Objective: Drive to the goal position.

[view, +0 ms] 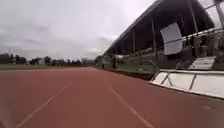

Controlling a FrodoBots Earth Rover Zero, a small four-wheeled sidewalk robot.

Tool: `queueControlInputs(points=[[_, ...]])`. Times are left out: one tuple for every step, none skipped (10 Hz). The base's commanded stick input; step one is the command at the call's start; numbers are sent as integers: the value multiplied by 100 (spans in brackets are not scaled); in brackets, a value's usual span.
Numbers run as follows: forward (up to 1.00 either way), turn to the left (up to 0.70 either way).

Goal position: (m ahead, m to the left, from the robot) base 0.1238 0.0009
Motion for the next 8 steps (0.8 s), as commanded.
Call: queueControlInputs(points=[[70,-14],[70,-14],[70,-14],[70,-14],[70,-14],[70,-14],[70,-14],[70,-14]])
